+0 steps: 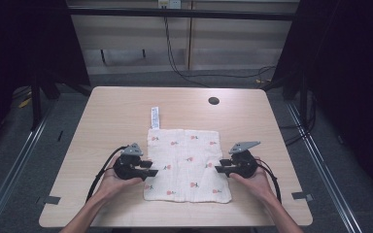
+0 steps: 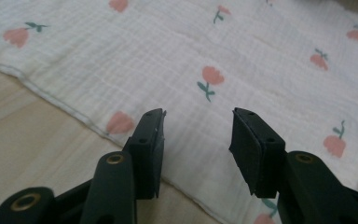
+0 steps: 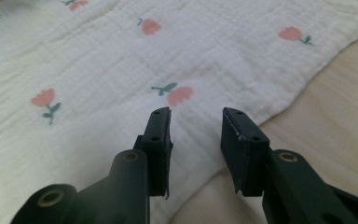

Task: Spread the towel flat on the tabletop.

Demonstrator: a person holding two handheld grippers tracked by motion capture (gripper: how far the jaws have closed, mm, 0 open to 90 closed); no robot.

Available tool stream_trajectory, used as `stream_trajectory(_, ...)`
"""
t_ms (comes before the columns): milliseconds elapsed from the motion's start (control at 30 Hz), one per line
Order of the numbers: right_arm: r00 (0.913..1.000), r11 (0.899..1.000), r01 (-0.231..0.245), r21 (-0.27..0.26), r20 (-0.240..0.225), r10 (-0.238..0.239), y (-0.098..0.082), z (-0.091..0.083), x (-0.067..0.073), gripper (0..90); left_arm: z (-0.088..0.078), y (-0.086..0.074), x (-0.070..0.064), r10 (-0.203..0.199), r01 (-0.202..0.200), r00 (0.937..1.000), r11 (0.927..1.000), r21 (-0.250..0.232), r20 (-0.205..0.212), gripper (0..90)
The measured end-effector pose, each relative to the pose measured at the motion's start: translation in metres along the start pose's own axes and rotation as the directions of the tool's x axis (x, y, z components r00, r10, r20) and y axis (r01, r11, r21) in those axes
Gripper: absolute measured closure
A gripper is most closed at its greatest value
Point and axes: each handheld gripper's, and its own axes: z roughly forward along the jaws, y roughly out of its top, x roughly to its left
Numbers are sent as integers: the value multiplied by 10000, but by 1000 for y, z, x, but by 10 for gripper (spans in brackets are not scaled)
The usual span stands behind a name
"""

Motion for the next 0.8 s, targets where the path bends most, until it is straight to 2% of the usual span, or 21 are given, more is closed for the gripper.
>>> stream_trajectory(67,10000,10000,-29,-20,-9,29,0,2,-2,618,3,-2,0,93,-94,10000,9998,148,33,526)
stream_trajectory(133,9997,9999,125,34,222,-126,-1,5,-4,606,4,-3,0,37,-37,10000,10000,1,-17,537)
stream_trajectory(200,9989,9997,258,-7,394,-258,-2,7,-2,606,4,-2,-2,148,-145,9997,9998,158,-211,539)
stream_trajectory(300,9976,9990,430,-94,556,-424,-3,8,0,660,3,-4,-6,387,-382,9983,9992,125,-432,620)
stream_trajectory(367,9959,9988,496,27,758,-497,-3,7,2,735,1,-6,-10,831,-816,9925,9965,202,-899,730)
stream_trajectory(400,9962,9988,486,103,712,-492,-4,5,3,786,0,-7,-11,932,-906,9911,9954,310,-953,760)
stream_trajectory(467,9959,9975,673,210,586,-684,-5,3,4,840,-1,-9,-12,879,-867,9930,9961,189,-786,807)
stream_trajectory(567,9975,9976,537,440,428,-555,-7,-2,6,867,-2,-10,-13,846,-830,9938,9962,259,-721,881)
stream_trajectory(667,9986,9973,489,540,195,-500,-9,-4,10,872,-2,-10,-14,754,-742,9956,9970,223,-558,892)
stream_trajectory(733,9991,9975,424,561,36,-426,-12,-6,14,872,-5,-13,-15,536,-532,9985,9981,313,-106,893)
stream_trajectory(800,9993,9980,369,505,-55,-366,-17,-11,16,872,-6,-15,-16,573,-573,9984,9980,256,-17,893)
